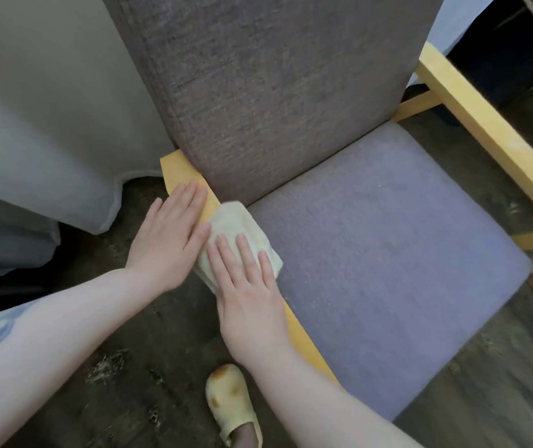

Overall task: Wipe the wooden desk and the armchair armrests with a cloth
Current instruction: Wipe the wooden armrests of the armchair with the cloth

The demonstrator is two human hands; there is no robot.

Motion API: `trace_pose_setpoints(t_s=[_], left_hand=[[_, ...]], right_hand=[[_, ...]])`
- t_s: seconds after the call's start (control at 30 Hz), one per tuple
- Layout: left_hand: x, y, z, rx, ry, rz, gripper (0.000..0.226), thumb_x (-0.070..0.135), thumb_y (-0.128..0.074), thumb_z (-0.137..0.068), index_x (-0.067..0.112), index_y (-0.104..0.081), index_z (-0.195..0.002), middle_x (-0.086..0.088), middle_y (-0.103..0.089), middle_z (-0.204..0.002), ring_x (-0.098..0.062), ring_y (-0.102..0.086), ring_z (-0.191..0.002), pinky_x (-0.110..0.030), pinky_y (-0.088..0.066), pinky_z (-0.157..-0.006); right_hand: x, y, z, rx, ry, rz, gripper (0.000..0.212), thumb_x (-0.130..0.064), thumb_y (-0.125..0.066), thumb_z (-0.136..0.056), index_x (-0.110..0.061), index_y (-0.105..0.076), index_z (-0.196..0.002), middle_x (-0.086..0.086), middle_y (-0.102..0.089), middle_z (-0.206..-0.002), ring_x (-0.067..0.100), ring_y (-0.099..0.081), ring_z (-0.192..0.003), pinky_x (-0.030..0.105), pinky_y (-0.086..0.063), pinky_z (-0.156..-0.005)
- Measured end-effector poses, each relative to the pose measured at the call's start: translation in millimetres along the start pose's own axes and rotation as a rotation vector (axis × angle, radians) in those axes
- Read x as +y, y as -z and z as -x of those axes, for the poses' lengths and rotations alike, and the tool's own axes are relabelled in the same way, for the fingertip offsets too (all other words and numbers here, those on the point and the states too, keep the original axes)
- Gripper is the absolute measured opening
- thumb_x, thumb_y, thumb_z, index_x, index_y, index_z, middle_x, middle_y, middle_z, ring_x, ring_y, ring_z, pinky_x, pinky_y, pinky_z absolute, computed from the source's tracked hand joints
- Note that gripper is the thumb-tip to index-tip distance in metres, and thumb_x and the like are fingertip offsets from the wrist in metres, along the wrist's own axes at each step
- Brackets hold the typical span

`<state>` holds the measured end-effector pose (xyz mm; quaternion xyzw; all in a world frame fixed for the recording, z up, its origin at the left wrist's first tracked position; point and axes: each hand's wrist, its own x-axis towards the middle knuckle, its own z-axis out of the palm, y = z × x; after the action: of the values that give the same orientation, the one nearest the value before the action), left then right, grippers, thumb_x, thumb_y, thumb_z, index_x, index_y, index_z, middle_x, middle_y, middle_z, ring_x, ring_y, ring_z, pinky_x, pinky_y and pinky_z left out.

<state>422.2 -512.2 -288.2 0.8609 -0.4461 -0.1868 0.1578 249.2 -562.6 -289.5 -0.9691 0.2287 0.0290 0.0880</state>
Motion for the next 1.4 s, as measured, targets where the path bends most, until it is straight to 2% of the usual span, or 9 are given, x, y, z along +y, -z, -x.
trace_pose_setpoints(t_s=[0.17, 0.4, 0.53, 0.7, 0.83, 0.9, 1.13, 1.27, 1.4], left_hand=[[7.1, -12.1, 1.0, -0.008, 0.052, -0.058, 0.059, 0.041, -0.014, -0.1, 0.024, 0.011, -0.151, 0.007, 0.014, -0.159, -0.005, 0.017, -0.143, -0.035, 0.004, -0.119], [38.8, -24.6, 1.0, 0.068, 0.229, -0.086, 0.06, 0.034, -0.014, -0.099, 0.015, 0.01, -0.15, -0.004, 0.009, -0.16, -0.019, 0.008, -0.148, -0.042, -0.002, -0.12], [83.2, -33.0, -6.4, 0.068, 0.364, -0.054, 0.066, 0.038, -0.02, -0.098, 0.007, 0.007, -0.151, -0.012, 0.008, -0.161, -0.026, 0.009, -0.147, -0.045, 0.0, -0.119], [174.2, -68.0, -39.5, -0.101, 0.142, 0.102, 0.065, 0.041, -0.023, -0.1, 0.014, 0.005, -0.152, -0.002, 0.014, -0.16, -0.015, 0.014, -0.147, -0.035, 0.006, -0.118], [257.0, -97.2, -97.1, -0.165, -0.038, 0.078, 0.063, 0.038, -0.027, -0.1, 0.017, 0.001, -0.152, 0.0, 0.011, -0.161, -0.015, 0.013, -0.147, -0.033, 0.004, -0.118], [289.6, -110.1, -128.6, -0.201, -0.071, 0.042, 0.062, 0.039, -0.028, -0.1, 0.019, -0.001, -0.153, 0.0, 0.011, -0.161, -0.016, 0.012, -0.147, -0.034, 0.003, -0.118], [345.4, -188.2, -200.6, -0.311, 0.148, 0.004, 0.068, 0.046, -0.029, -0.098, 0.02, 0.003, -0.153, -0.005, 0.016, -0.16, -0.023, 0.016, -0.147, -0.041, 0.003, -0.12], [379.2, -230.4, -219.8, -0.348, 0.259, 0.04, 0.086, 0.068, -0.025, -0.089, 0.027, 0.023, -0.146, -0.008, 0.035, -0.153, -0.029, 0.031, -0.141, -0.048, 0.015, -0.114], [375.3, -246.7, -226.4, -0.418, 0.326, 0.015, 0.106, 0.089, -0.025, -0.068, 0.035, 0.051, -0.12, 0.0, 0.062, -0.124, -0.024, 0.056, -0.119, -0.05, 0.025, -0.108]], right_hand=[[43.5, -8.5, 166.8, 0.12, -0.061, 0.19, 0.044, -0.022, -0.028, -0.097, -0.024, -0.037, -0.14, -0.006, -0.045, -0.141, 0.023, -0.017, -0.147, 0.042, -0.022, -0.111], [51.8, -8.2, 138.5, 0.205, -0.068, 0.26, 0.031, -0.027, -0.033, -0.098, -0.03, -0.046, -0.126, -0.007, -0.042, -0.14, 0.022, -0.025, -0.143, 0.051, -0.029, -0.1], [42.7, 7.6, 84.7, -0.04, -0.04, -0.009, 0.044, -0.046, -0.048, -0.083, -0.033, -0.053, -0.125, -0.014, -0.062, -0.129, 0.016, -0.057, -0.12, 0.038, -0.045, -0.088], [83.9, 30.2, 65.1, -0.364, 0.11, -0.223, 0.034, -0.037, -0.044, -0.085, -0.047, -0.07, -0.105, -0.026, -0.066, -0.114, -0.004, -0.061, -0.106, 0.009, -0.048, -0.074], [187.5, 65.0, 67.1, -0.511, 0.215, -0.208, 0.038, -0.031, -0.039, -0.095, -0.038, -0.059, -0.127, -0.018, -0.055, -0.136, 0.004, -0.056, -0.116, 0.021, -0.055, -0.077], [265.3, 86.8, 69.4, -0.453, 0.281, -0.235, 0.039, -0.021, -0.043, -0.097, -0.02, -0.053, -0.135, -0.001, -0.045, -0.148, 0.021, -0.048, -0.129, 0.038, -0.054, -0.088], [512.2, 179.8, 52.1, -0.014, -0.309, -0.19, 0.04, -0.041, -0.035, -0.1, -0.037, -0.044, -0.139, -0.02, -0.04, -0.146, 0.007, -0.039, -0.134, 0.027, -0.038, -0.101], [567.8, 166.3, 38.0, 0.249, -0.539, -0.336, 0.04, -0.041, -0.028, -0.103, -0.041, -0.037, -0.142, -0.013, -0.044, -0.146, 0.015, -0.045, -0.131, 0.041, -0.042, -0.102], [567.2, 123.3, 25.4, 0.357, -0.707, -0.522, 0.045, -0.042, -0.024, -0.096, -0.039, -0.04, -0.138, -0.014, -0.04, -0.149, 0.006, -0.032, -0.138, 0.043, -0.02, -0.117]])
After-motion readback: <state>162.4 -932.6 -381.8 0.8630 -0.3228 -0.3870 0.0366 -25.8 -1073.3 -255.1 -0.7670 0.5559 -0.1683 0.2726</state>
